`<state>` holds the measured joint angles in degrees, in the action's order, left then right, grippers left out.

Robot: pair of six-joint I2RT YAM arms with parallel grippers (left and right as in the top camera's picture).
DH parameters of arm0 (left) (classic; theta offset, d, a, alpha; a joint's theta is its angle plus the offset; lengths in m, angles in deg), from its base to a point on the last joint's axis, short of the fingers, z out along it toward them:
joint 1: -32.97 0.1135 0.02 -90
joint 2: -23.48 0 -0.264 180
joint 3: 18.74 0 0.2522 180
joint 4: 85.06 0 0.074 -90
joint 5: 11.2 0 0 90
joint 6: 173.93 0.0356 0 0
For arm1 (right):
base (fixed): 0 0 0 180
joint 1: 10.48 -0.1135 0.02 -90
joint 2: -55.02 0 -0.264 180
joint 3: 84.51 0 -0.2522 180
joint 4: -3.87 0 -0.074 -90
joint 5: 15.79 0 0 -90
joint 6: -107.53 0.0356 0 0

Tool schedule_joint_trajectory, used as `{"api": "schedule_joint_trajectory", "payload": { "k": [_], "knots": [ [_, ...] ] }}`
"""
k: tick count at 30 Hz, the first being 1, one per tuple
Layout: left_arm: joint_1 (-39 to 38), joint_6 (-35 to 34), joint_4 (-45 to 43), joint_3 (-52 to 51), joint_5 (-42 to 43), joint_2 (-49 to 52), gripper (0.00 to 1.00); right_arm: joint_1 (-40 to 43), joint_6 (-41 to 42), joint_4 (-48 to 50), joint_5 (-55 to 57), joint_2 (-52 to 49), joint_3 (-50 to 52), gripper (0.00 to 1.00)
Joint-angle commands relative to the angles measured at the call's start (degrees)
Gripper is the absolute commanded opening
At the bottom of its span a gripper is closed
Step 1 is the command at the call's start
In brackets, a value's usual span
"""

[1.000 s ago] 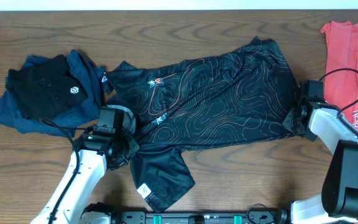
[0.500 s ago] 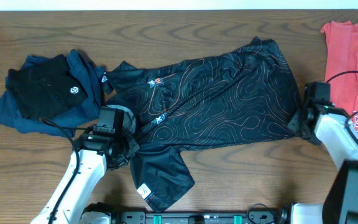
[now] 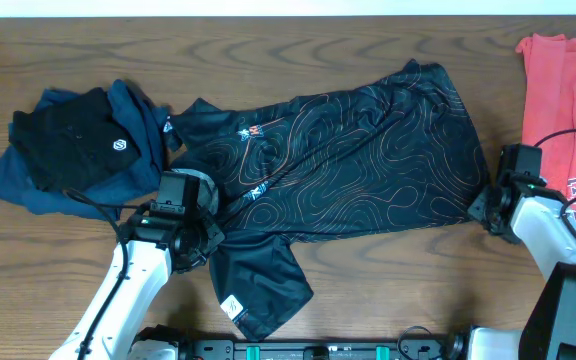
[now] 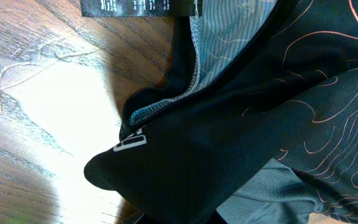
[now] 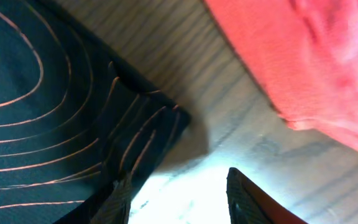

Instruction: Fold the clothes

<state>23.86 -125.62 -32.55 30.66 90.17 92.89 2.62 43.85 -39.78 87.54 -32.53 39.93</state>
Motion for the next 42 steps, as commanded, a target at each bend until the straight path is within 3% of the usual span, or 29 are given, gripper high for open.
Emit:
{"api": "schedule_joint_trajectory", "payload": {
  "k": [1,25,27,32,37,42],
  "knots": [
    [0.3,1.0,0.2,0.1,-0.9,0.3,0.06,0.9,0.0,1.2,-1.8,-0.2,0.3,0.49],
    [0.3,1.0,0.2,0.1,-0.9,0.3,0.06,0.9,1.1,7.1,-2.9,-7.4,0.4,0.53],
    [0.3,1.0,0.2,0.1,-0.9,0.3,0.06,0.9,1.1,8.1,-3.2,-8.0,0.4,0.46],
    [0.3,1.0,0.2,0.1,-0.9,0.3,0.06,0.9,1.1,8.0,-3.3,-8.0,0.4,0.02],
    [0.2,2.1,-0.4,0.1,-0.9,0.2,0.06,0.9,1.0,5.6,-3.3,-6.7,0.3,0.01],
    [0.3,8.2,-0.4,1.6,-0.9,-0.9,0.06,0.9,0.4,0.5,-3.3,-0.2,-1.2,0.01]
  ]
}}
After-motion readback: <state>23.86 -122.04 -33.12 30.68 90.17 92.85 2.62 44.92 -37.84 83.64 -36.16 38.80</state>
